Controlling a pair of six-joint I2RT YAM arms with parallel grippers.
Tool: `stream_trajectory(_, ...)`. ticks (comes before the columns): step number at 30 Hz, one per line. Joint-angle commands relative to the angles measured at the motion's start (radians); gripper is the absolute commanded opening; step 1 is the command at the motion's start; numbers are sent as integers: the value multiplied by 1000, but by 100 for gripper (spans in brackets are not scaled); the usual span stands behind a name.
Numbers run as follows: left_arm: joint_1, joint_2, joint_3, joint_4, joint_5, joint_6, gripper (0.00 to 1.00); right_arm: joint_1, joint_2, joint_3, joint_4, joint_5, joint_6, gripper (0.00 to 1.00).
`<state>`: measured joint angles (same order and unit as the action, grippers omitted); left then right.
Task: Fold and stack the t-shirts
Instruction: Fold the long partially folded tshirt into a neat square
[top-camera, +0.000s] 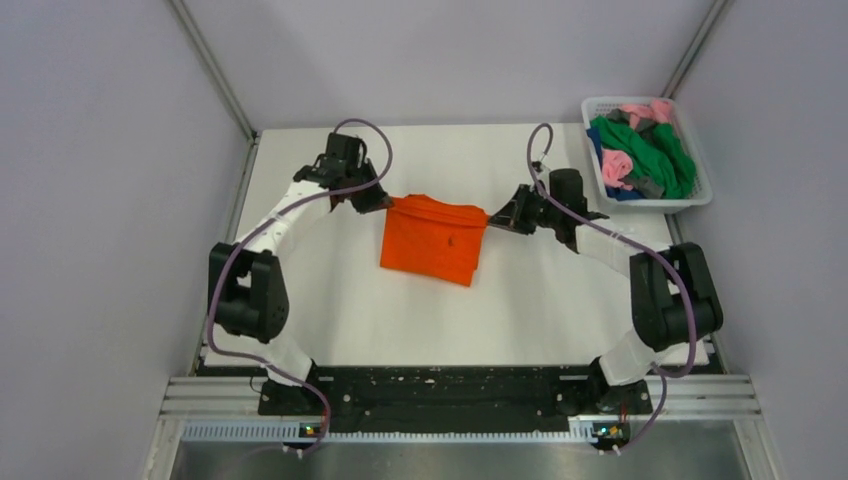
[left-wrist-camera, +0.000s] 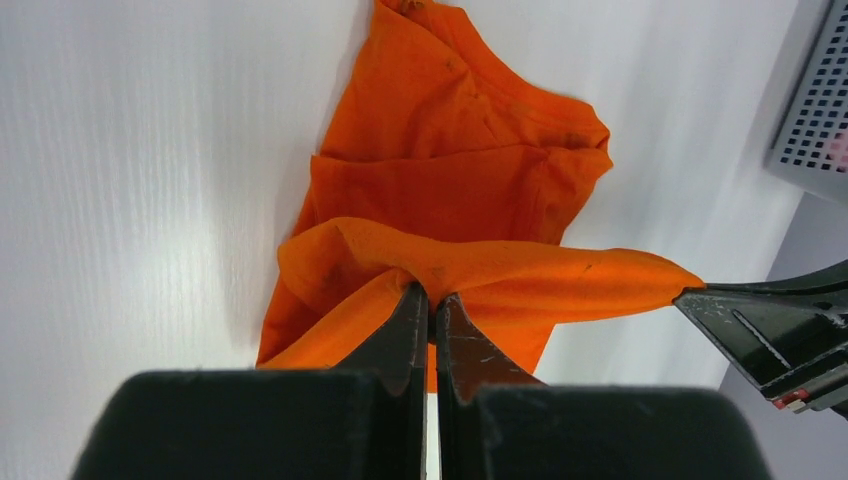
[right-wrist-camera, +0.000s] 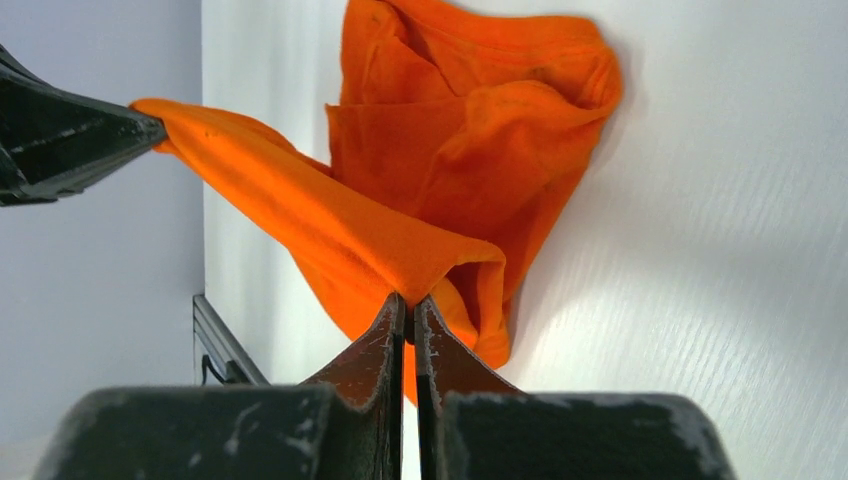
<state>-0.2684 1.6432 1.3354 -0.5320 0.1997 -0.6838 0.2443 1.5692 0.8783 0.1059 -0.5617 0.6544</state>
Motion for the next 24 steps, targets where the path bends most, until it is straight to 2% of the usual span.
stream_trajectory(1, 50, 130, 149, -43, -28, 60, 0, -25, 102, 77, 50, 42, -31, 0)
stream_trajectory(6, 67, 260, 221, -18, 11, 74, 0, -27, 210, 154, 76, 55, -19, 0)
stream_trajectory(7, 69, 285, 243, -21, 20, 80, 3, -27, 227, 170, 75, 62, -19, 0)
stream_trajectory(8, 70, 308, 267, -29, 26, 84, 13, -31, 244, 190, 69, 72, -17, 8)
stream_trajectory(9, 70, 326, 292, -44, 34, 87, 40, -36, 261, 217, 54, 80, -16, 17)
stream_trajectory(10, 70, 339, 323, -58, 58, 96, 78, -40, 275, 245, 37, 90, -13, 32)
stream_trajectory(11, 70, 343, 334, -54, 72, 99, 96, -44, 281, 270, 20, 108, -11, 52)
stream_trajectory(12, 69, 336, 334, -43, 75, 95, 99, -43, 284, 292, -12, 141, -13, 66)
stream_trajectory(14, 69, 306, 320, -19, 84, 87, 99, -44, 256, 308, -43, 160, -17, 85)
stream_trajectory(16, 67, 258, 283, 8, 98, 82, 99, -40, 204, 283, -47, 156, -20, 96)
stream_trajectory(19, 59, 167, 178, 50, 141, 69, 99, -10, 107, 192, -48, 128, -35, 99)
stream_trajectory(21, 43, 115, 93, 102, 186, 65, 99, 32, 39, 118, -10, 43, -28, 99)
stream_trajectory(24, 25, 73, 0, 167, 226, 43, 99, 127, -18, 1, 163, -127, 69, 99)
